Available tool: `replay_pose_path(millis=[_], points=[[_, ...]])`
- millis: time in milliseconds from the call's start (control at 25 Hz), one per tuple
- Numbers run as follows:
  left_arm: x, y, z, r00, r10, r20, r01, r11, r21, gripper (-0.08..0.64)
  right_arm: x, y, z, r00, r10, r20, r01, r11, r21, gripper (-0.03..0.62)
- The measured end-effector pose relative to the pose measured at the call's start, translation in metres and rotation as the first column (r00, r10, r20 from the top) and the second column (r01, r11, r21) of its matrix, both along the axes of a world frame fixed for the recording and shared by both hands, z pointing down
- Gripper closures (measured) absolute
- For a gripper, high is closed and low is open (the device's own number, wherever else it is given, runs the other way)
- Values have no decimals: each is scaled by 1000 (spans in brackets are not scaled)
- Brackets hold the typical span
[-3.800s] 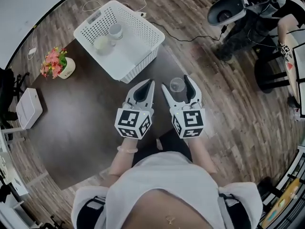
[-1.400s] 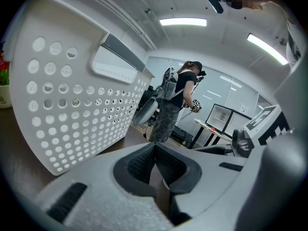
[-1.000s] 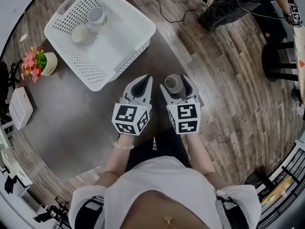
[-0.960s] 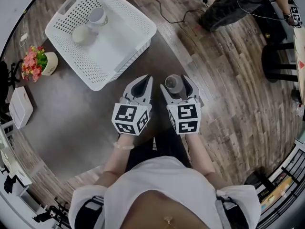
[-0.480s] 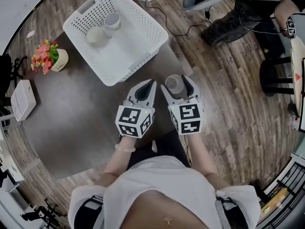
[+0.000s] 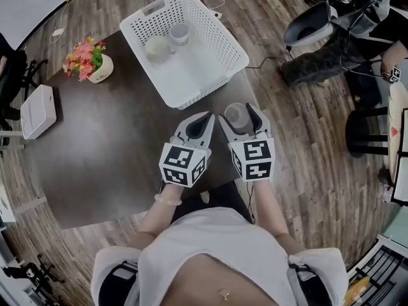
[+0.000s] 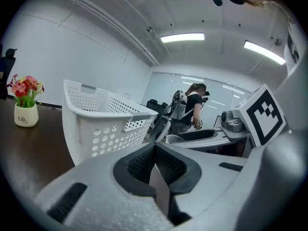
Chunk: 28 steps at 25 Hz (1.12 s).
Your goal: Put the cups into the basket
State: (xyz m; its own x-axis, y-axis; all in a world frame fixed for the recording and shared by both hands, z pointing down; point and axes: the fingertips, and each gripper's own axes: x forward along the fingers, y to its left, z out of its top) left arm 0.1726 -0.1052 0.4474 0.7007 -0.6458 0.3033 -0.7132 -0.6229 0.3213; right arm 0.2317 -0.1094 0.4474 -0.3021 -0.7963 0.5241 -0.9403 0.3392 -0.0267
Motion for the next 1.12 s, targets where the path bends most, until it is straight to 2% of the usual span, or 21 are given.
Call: replay_pose_path(millis=[320,680,880,1120], points=[[-43,5,-8,995,-97,-1,97,995,13,549,-45,0,-10,993,-120,-5,120,993,8,258],[-99,5,-17,977,-211,13,211,977,38,549,-105,5,-16,960,-282,-5,281,960,-10,258],[-112,10,-20,971,-239,7,239,970,39,549,-124,12,-18,941,-338,18,339,940,-33,258],[-119,13,-29,971,-237,8,237,971,41,549,-124,22,-37,925,-378,24,379,925,-38,258]])
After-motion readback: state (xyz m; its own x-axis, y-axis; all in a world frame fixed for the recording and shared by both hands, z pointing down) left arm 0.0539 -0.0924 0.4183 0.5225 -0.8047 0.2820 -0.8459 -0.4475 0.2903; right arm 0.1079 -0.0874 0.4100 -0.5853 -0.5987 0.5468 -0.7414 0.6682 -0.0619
